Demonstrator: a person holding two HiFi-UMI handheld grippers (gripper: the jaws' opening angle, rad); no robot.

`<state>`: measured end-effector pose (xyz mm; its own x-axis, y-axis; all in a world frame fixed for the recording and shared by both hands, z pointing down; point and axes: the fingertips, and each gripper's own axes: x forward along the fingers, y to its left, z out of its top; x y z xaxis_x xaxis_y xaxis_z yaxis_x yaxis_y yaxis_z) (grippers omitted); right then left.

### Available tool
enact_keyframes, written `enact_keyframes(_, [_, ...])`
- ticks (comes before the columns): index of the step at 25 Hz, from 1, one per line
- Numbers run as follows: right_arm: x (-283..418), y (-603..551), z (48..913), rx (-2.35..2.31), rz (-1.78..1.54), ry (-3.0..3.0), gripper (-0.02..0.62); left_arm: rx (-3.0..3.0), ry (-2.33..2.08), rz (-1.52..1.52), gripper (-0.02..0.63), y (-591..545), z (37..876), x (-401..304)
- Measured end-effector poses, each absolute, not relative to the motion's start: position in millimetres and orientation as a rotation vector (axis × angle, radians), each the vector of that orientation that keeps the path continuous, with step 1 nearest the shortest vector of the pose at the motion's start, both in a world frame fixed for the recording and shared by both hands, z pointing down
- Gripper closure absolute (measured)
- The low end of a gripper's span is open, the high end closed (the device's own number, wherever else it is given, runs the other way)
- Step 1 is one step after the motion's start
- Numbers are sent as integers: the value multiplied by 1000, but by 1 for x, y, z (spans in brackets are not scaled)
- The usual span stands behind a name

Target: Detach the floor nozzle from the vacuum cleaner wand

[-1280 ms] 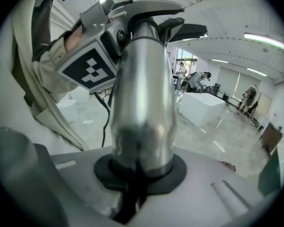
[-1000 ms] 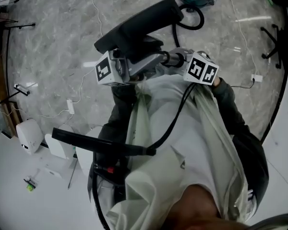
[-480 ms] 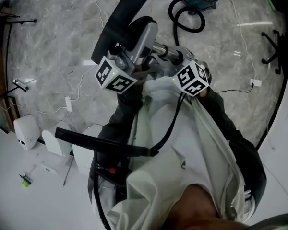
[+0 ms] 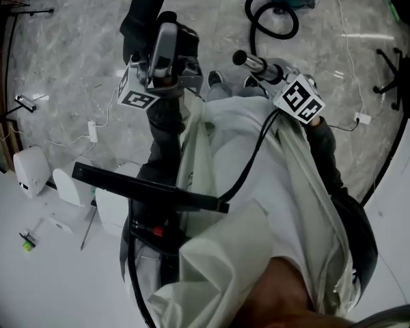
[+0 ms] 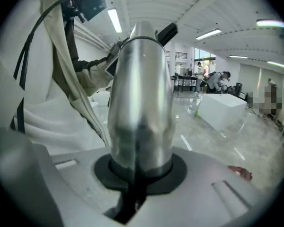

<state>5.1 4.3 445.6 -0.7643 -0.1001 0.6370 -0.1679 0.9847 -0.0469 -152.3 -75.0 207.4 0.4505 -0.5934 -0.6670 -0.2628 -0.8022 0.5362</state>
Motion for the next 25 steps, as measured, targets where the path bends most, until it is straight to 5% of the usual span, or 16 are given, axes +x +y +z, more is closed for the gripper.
enact_keyframes(6, [22,-29,439,422,230,-2457,554,2424,-964,-873,531,-67,258,-148])
enact_keyframes(25, [15,-20,443,403,186,-2425,554,2063,-779,-1288,531,-52,272,-155])
